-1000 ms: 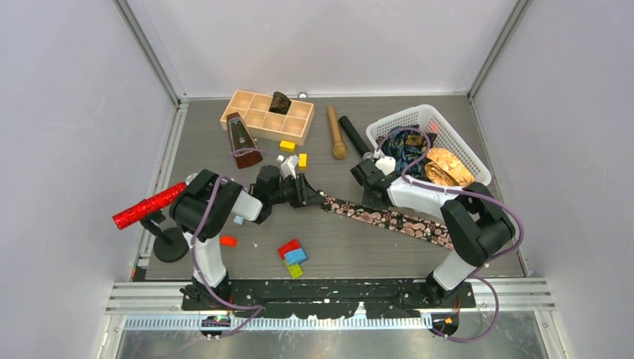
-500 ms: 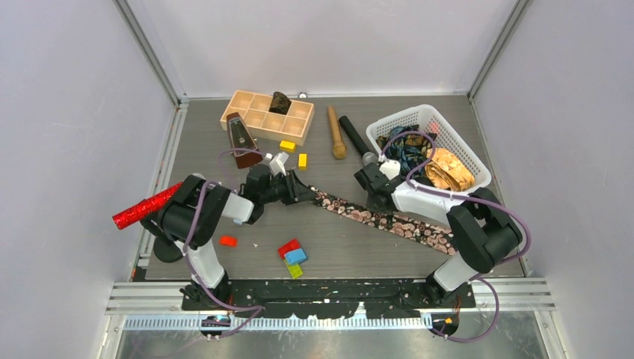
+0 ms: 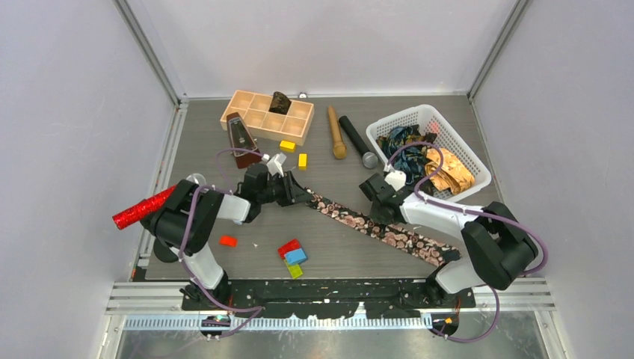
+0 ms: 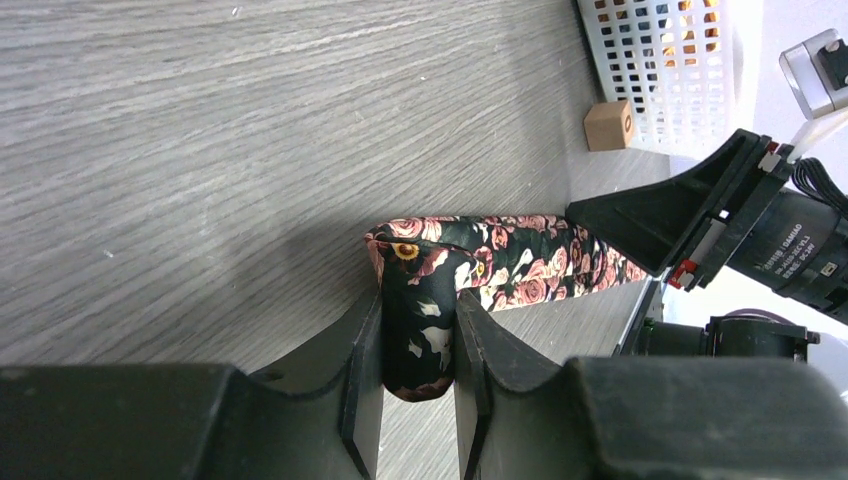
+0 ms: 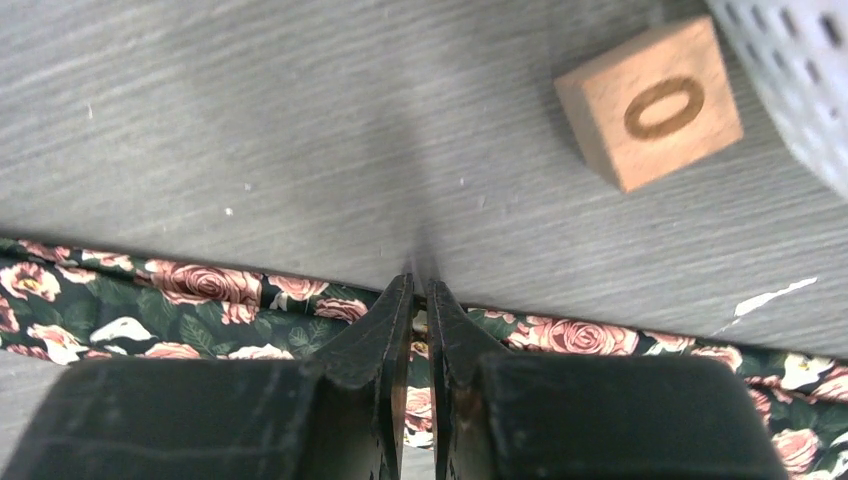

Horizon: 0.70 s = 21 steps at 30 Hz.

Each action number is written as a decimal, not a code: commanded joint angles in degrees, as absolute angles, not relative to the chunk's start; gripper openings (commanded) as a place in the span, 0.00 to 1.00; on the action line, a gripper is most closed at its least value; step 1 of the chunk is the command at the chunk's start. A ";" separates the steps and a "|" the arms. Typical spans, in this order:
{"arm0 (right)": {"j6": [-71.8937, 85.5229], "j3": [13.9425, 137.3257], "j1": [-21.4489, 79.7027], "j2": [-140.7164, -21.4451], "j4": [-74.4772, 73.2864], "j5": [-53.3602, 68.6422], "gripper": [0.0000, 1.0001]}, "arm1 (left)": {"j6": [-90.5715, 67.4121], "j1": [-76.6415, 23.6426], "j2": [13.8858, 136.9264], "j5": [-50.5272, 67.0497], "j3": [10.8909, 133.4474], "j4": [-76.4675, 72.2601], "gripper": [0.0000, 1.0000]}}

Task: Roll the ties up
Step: Roll the tie at the center of the board.

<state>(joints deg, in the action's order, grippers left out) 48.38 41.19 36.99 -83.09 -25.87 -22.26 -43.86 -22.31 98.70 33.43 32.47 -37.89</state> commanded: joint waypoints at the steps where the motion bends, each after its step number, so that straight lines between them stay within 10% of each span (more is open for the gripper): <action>1: 51.15 39.49 39.91 -80.81 -32.30 -18.75 0.17 | -40.18 -21.88 95.10 32.31 34.47 -33.48 0.21; 21: 48.87 41.40 41.84 -76.20 -33.71 -20.31 0.17 | -32.39 -23.10 91.45 27.25 39.00 -20.30 0.19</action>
<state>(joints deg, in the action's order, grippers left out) 50.37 39.44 41.56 -75.37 -33.12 -20.49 -35.81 -22.44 94.28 30.22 36.47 -23.24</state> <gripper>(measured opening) 0.174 0.286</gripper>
